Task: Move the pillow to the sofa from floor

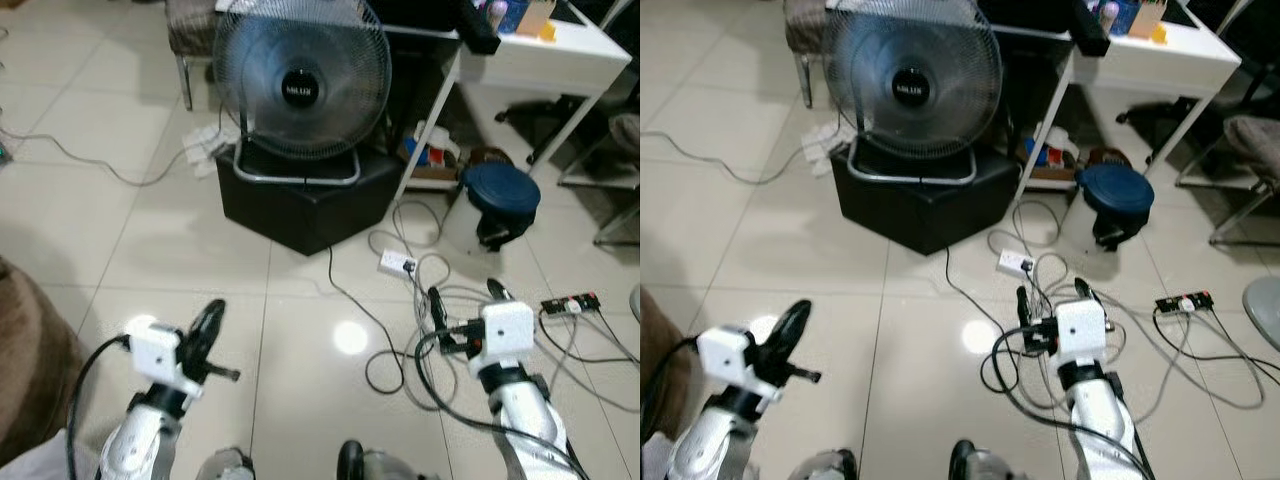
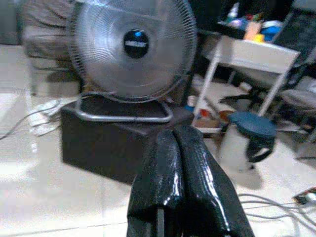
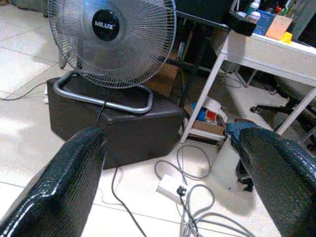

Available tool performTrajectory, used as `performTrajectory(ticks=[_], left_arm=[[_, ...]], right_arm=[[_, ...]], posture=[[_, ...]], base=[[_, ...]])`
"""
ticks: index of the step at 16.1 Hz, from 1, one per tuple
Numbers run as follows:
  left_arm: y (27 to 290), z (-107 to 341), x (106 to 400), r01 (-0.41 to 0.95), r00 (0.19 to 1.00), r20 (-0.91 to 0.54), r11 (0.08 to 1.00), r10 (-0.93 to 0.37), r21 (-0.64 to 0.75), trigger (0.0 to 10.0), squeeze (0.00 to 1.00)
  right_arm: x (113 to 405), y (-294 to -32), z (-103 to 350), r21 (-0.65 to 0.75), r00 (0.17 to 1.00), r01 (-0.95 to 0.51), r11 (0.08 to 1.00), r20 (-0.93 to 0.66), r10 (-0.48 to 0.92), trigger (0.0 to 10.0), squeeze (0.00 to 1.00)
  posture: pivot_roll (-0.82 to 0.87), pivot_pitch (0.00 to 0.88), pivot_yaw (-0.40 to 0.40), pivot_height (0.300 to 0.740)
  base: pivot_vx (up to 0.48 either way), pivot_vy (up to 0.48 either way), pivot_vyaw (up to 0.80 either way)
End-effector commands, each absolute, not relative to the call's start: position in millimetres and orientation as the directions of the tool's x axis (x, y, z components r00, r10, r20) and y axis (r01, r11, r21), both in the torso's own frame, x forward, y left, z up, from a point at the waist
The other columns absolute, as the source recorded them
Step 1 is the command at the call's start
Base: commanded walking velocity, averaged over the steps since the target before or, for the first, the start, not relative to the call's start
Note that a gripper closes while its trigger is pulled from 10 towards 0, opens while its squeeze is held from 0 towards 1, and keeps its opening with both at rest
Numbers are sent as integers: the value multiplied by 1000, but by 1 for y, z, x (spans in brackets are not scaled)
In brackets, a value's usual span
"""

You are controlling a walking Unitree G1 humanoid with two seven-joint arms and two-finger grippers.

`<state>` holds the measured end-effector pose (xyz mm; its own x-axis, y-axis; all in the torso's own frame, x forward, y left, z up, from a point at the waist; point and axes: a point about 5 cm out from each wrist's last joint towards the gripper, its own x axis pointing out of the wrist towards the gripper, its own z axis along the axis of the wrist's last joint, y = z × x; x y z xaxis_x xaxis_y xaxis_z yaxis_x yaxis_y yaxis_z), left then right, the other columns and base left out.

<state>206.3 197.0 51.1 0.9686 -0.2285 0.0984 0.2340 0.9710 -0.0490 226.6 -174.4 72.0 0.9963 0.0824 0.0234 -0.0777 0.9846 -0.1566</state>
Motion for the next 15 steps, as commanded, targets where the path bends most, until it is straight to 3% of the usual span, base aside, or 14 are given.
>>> performTrajectory(ticks=[1,6,11,14,15], left_arm=[[197,55,205,217,970,118,976,-212,-28,10000,0],[198,58,202,181,974,135,983,-181,11,10000,0],[196,61,203,174,971,165,985,-172,2,10000,0],[192,56,203,197,975,107,980,-193,-26,10000,0],[187,49,203,275,961,27,958,-274,-78,10000,0]], right_arm=[[225,-175,75,-170,997,-69,983,23,74,10000,0],[224,-166,80,-153,997,-73,986,27,78,10000,0],[227,-174,75,-145,1000,-17,989,23,20,10000,0],[233,-169,65,-137,998,-41,990,-51,35,10000,0],[233,-165,61,-150,994,-75,986,-84,63,10000,0]], posture=[[93,156,-95,740],[91,176,-83,740],[91,182,-86,740],[92,180,-82,740],[91,179,-81,740]], base=[[0,0,0],[0,0,0],[0,0,0],[0,0,0],[0,0,0]])
